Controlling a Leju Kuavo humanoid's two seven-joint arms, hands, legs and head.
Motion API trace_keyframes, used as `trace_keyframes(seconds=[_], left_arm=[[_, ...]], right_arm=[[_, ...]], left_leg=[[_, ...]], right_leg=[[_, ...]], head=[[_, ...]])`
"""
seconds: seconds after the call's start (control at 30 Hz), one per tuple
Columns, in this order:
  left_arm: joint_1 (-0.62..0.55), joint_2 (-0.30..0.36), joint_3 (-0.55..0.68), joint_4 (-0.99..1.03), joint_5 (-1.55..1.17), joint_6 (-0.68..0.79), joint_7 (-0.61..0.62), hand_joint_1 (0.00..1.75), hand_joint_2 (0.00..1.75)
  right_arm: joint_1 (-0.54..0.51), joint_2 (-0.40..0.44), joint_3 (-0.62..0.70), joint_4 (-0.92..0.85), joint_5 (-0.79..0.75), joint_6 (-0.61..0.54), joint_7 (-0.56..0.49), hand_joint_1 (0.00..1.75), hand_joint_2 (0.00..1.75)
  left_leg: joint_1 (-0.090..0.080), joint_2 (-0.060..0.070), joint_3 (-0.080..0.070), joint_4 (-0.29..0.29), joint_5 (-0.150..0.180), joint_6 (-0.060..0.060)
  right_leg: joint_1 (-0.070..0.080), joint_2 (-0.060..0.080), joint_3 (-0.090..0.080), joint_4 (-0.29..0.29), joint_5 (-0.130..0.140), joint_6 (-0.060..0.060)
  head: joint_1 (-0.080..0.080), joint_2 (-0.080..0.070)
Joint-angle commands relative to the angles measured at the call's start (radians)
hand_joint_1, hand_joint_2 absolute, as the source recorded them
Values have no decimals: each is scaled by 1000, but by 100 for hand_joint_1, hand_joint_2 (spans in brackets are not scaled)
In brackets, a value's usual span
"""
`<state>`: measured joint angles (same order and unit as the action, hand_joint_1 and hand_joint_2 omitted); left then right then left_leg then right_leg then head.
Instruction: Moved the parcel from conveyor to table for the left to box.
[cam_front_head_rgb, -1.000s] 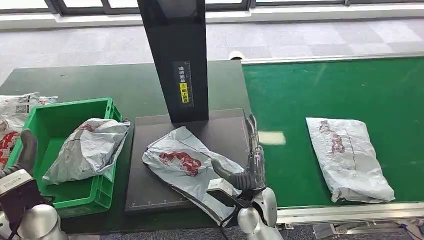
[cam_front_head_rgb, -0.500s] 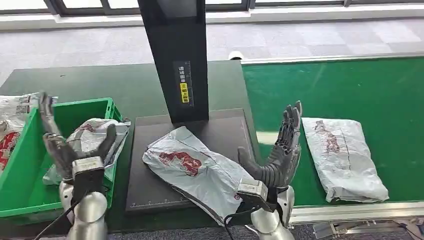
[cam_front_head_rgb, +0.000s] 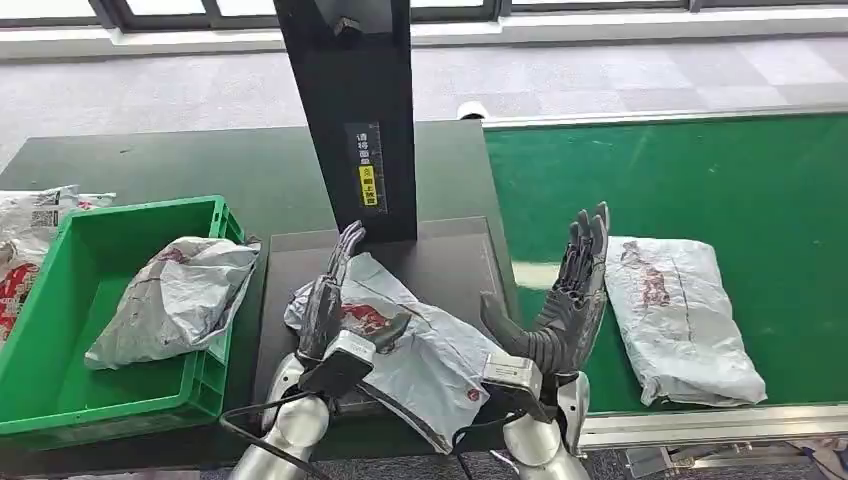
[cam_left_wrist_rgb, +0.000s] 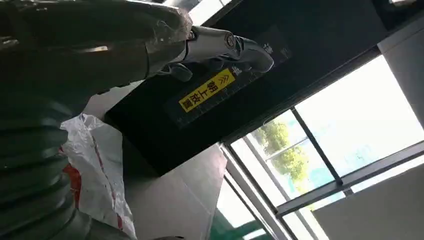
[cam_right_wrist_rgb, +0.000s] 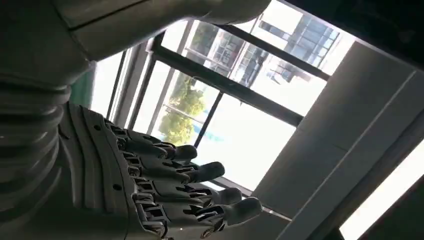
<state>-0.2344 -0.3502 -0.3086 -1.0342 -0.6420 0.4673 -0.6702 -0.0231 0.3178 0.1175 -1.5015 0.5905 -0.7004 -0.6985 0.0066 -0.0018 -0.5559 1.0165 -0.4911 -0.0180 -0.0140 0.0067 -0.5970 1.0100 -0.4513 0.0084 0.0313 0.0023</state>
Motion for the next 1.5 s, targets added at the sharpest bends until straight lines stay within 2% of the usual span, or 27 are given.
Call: trace_keyframes(seconds=[0.03,0.17,0.27,0.33,0.6,1.07,1.2,1.23,1.5], left_arm=[[3,1,-115,180,-21,-41,18,0,175],[-13,1,-141,240,-29,-43,35,0,175],[-36,1,-143,378,-56,-36,89,0,175],[-55,1,-139,462,-34,-14,79,0,175],[-81,1,-168,553,-17,-22,102,0,175],[-81,1,-168,553,-17,-22,102,0,175],[-107,1,-244,629,-109,-31,223,0,175],[-110,1,-259,640,-133,-26,248,175,175],[-107,1,-301,647,-213,-11,332,175,175]], right_arm=[[-37,7,-94,86,10,2,0,0,175],[-32,3,-92,85,10,2,0,0,175],[-19,2,-82,76,3,2,0,0,175],[-13,5,-79,77,17,2,0,0,175],[-2,7,-85,66,19,2,0,0,175],[-2,7,-85,66,19,2,0,0,175],[-1,5,-86,61,16,2,0,0,175],[-2,7,-89,63,15,2,0,0,175],[-19,10,-92,85,10,2,0,0,175]], left_leg=[[0,-1,3,-3,1,1],[0,-1,4,-4,1,1],[0,-1,4,-3,0,1],[0,-1,6,-6,1,1],[0,-1,4,-4,1,1],[0,-1,4,-3,1,0],[0,-1,3,-2,0,0],[0,-1,4,-3,1,0],[0,-3,7,-4,1,1]], right_leg=[[0,-1,4,-3,1,0],[-1,-1,4,-4,1,0],[-1,-1,4,-3,0,0],[-1,-2,6,-6,1,-1],[-1,-2,4,-4,0,-1],[-1,-1,4,-3,0,-1],[-1,-1,3,-2,0,0],[-1,-2,5,-3,1,-1],[-1,-3,9,-4,1,0]], head=[[0,0],[0,0],[0,0],[0,0],[0,0],[0,0],[0,0],[0,0],[0,0]])
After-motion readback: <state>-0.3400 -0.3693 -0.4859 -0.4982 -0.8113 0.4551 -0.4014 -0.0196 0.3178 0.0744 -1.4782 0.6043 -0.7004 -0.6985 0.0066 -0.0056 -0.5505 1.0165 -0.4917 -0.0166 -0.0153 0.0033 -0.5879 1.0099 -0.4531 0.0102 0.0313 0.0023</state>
